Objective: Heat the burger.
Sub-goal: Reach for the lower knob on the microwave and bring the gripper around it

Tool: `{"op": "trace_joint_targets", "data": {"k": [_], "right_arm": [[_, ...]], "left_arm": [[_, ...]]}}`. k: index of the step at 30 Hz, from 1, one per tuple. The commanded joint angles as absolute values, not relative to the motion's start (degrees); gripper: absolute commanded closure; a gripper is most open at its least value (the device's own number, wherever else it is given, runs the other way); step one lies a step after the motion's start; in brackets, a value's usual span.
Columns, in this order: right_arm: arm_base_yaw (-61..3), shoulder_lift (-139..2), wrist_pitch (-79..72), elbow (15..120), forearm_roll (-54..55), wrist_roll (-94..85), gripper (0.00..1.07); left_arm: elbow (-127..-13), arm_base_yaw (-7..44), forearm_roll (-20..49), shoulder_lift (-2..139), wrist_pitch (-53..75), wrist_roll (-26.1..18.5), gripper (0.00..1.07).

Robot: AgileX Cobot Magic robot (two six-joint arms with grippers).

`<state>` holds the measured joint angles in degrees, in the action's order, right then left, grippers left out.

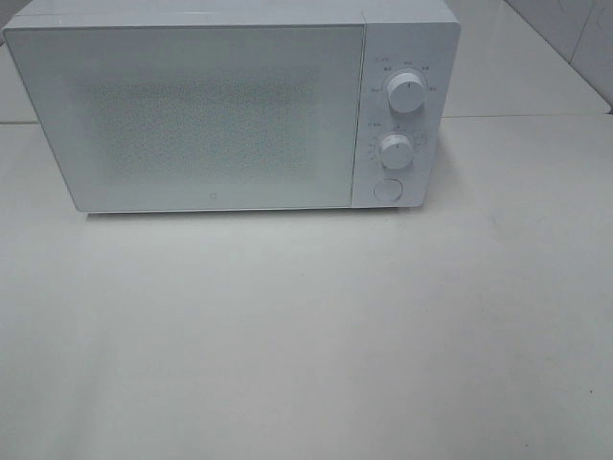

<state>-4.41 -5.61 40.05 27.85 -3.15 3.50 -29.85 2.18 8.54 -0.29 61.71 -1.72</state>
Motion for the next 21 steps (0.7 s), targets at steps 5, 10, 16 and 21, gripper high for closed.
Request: {"op": "trace_joint_targets", "data": {"k": [5,10,16,21], "right_arm": [[-4.53,-12.95,25.27,24.58,-2.64,4.58,0.33],[-4.53,-16.84,20.28,23.09,-2.64,4.53,0.33],[-4.53,-24.69,13.18,22.29,-2.64,4.53,0.33],[-4.53,-29.28,8.48,22.29,-2.64,4.53,0.33]], "left_arm": [[-29.62,1.95,8.82,-1.83,61.19,-1.20,0.06],[-29.62,1.95,8.82,-1.83,61.19,-1.20,0.06],[-29.62,1.95,8.82,-1.83,61.19,-1.20,0.06],[-29.62,1.95,8.82,-1.78,61.19,-1.20,0.06]]}}
